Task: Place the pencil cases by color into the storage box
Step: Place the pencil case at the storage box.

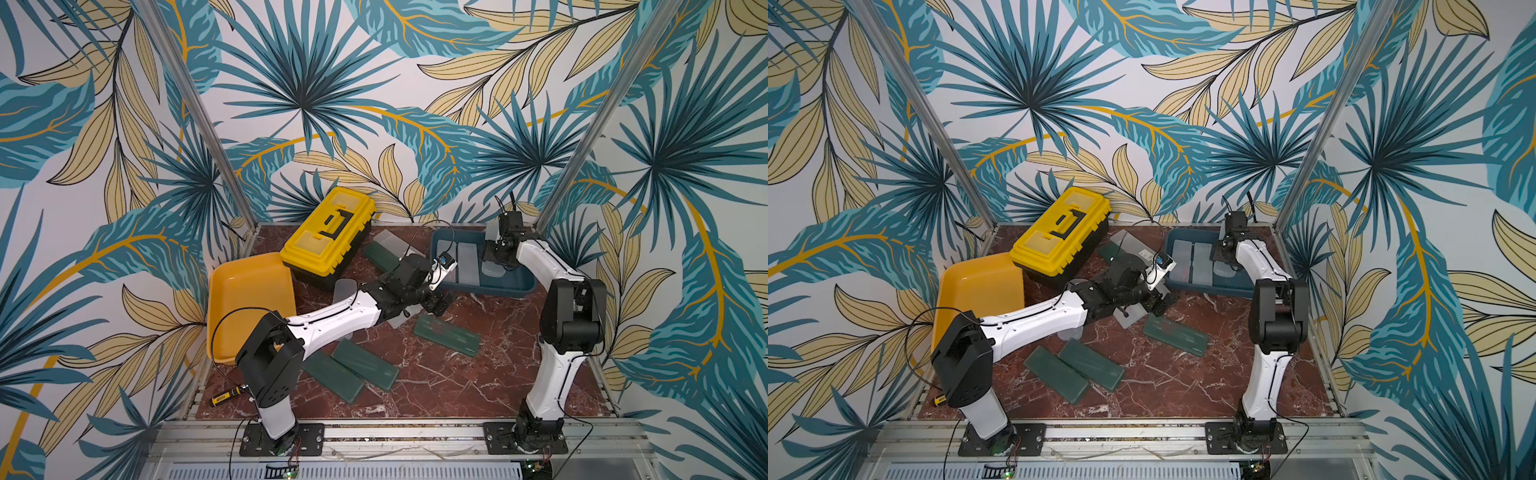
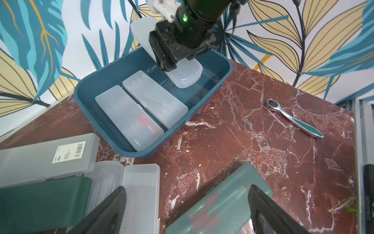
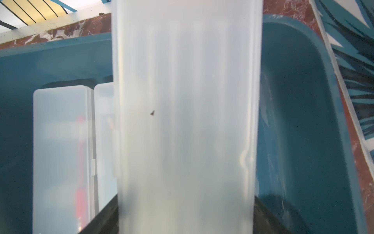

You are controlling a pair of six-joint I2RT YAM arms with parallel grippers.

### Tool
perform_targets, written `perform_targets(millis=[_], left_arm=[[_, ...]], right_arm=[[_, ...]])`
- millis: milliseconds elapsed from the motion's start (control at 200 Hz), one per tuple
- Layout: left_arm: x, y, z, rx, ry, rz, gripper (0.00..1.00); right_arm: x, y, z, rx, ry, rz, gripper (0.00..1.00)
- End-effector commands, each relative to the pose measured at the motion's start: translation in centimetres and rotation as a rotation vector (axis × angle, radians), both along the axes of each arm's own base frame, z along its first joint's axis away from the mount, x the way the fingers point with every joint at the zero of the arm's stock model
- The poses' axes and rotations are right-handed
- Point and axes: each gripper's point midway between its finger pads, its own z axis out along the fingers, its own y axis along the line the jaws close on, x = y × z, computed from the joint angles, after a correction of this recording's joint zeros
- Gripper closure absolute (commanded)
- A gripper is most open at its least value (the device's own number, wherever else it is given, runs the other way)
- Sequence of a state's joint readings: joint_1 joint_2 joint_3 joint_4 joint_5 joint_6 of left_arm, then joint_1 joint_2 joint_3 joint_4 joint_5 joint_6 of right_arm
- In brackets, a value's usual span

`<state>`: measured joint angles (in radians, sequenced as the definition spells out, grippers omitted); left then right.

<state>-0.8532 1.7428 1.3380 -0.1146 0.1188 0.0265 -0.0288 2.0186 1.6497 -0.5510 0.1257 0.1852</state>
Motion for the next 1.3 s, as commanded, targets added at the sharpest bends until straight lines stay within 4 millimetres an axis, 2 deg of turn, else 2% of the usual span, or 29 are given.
perform_targets(millis=[0,335,851,1061,1297], left_arm=[[-1.2,0.3,2.0,-0.03,-0.079,-0.07,0.06],[-2.1,1.2,2.3,-0.046,-0.088,-0.089,0.06],[-1.9,2.8,2.9,-0.124,-0.032,-0.076,0.06],[-1.9,2.8,2.8,-0.123,-0.03,-0.077,0.06],[-1.9,2.9,3.1,-0.128,-0.034,-0.076,0.06]], right_arm=[[0.1,-0.9,-0.7,-0.023,0.029,0.02,0.28],[0.1,-0.9,-3.1,-0.023,0.091,0.058,0.27],[0.6,-0.9,-5.8,-0.042,0.168,0.113,0.26],[0.7,-0.6,-6.4,-0.039,0.189,0.141,0.26],[-0.2,-0.3,-6.9,-0.02,0.212,0.152,0.26]])
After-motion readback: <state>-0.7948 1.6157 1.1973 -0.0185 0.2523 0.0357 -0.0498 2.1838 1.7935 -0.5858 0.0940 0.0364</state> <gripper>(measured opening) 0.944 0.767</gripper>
